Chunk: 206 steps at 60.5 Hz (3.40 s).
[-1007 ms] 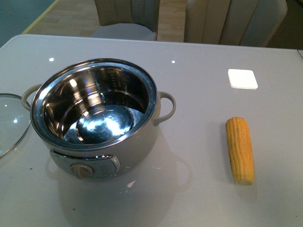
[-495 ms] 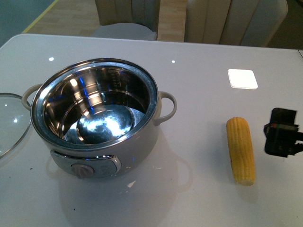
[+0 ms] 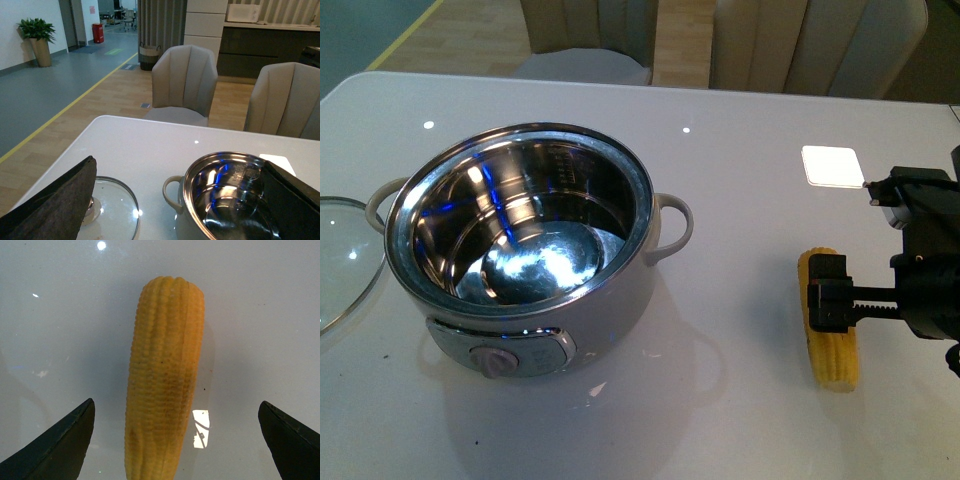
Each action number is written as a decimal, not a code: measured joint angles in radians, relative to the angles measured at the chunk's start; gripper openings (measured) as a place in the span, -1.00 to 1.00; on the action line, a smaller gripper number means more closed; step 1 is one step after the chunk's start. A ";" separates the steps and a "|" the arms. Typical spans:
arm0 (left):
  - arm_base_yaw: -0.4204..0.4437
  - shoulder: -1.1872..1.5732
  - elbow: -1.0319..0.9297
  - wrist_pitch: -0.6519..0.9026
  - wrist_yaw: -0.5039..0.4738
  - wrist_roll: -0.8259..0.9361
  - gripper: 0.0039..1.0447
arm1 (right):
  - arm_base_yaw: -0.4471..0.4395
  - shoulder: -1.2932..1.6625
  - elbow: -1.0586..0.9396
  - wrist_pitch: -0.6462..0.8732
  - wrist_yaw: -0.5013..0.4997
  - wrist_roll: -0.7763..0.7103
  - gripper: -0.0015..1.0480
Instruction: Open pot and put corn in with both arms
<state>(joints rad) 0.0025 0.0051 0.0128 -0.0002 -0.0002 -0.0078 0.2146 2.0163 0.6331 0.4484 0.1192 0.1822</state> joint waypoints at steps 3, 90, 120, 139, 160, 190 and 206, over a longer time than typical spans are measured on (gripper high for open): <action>0.000 0.000 0.000 0.000 0.000 0.000 0.87 | 0.000 0.025 0.022 -0.006 -0.005 0.000 0.83; 0.000 0.000 0.000 0.000 0.000 0.000 0.87 | 0.007 0.248 0.172 -0.087 -0.056 0.005 -0.20; 0.000 0.000 0.000 0.000 0.000 0.000 0.87 | 0.015 -0.024 -0.010 -0.100 -0.098 0.009 -0.57; 0.000 0.000 0.000 0.000 0.000 0.000 0.87 | 0.064 -0.452 -0.075 -0.251 -0.164 0.047 -0.54; 0.000 0.000 0.000 0.000 0.000 0.000 0.87 | 0.163 -0.458 0.167 -0.336 -0.189 0.086 -0.42; 0.000 0.000 0.000 0.000 0.000 0.000 0.87 | 0.307 -0.135 0.504 -0.364 -0.217 0.253 -0.33; 0.000 0.000 0.000 0.000 0.000 0.000 0.87 | 0.352 -0.028 0.610 -0.373 -0.218 0.340 -0.31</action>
<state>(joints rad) 0.0025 0.0051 0.0128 -0.0002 -0.0002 -0.0078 0.5667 1.9881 1.2427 0.0753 -0.0986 0.5224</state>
